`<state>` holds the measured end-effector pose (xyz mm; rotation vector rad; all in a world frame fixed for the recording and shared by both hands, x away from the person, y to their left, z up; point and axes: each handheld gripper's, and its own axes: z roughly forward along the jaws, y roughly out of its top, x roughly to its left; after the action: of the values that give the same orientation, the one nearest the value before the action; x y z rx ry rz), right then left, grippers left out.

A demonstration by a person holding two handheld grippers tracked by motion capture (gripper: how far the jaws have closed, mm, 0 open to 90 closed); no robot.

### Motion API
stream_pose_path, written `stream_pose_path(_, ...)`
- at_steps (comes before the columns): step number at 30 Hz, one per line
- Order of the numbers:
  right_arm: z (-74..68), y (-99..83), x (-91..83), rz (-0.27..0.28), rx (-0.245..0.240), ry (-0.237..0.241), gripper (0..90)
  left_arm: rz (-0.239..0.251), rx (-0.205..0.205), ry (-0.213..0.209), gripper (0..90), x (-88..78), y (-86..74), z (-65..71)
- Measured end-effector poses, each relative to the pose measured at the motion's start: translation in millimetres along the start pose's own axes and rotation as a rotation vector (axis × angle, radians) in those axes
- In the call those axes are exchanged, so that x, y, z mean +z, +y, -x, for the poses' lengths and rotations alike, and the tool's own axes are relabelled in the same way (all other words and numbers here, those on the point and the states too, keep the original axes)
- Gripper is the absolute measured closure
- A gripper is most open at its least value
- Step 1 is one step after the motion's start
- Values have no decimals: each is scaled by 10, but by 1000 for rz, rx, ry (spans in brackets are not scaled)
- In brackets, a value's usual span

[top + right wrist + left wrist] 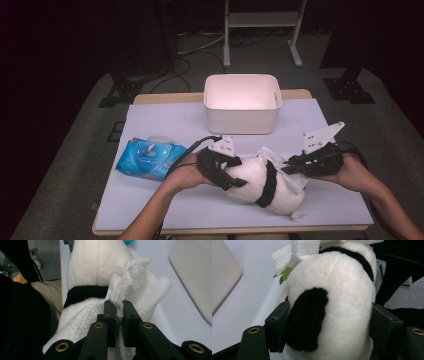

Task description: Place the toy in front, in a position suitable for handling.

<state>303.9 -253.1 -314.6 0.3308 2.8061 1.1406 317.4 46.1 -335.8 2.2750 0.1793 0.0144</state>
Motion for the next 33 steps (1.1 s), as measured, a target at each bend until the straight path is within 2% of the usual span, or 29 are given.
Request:
stream_pose_path(6,-28,185,117,24,-36,28,824,16,8,1,274,-73,73,27)
stream_pose_path(9,-43,222,202,11,-48,40,824,5,10,4,273,-66,64,30)
stream_pose_path(13,-19,125,232,7,-12,51,826,25,-12,-12,250,-31,4,8)
stream_pose_path(17,-12,27,227,16,8,55,827,40,-10,-11,185,8,-5,5)
stream_pose_path(19,-10,1,219,23,9,55,826,44,-24,0,147,8,3,5)
stream_pose_path(21,-7,-17,206,22,7,52,827,37,-19,0,113,3,4,4)
stream_pose_path(25,-10,-50,184,24,14,48,827,40,-21,-3,101,-6,-12,-13)
stream_pose_path(30,-7,-97,167,30,23,45,826,52,-59,-7,80,12,-72,-45)
stream_pose_path(33,-6,-121,151,28,31,43,827,52,-65,-17,76,24,-104,-56)
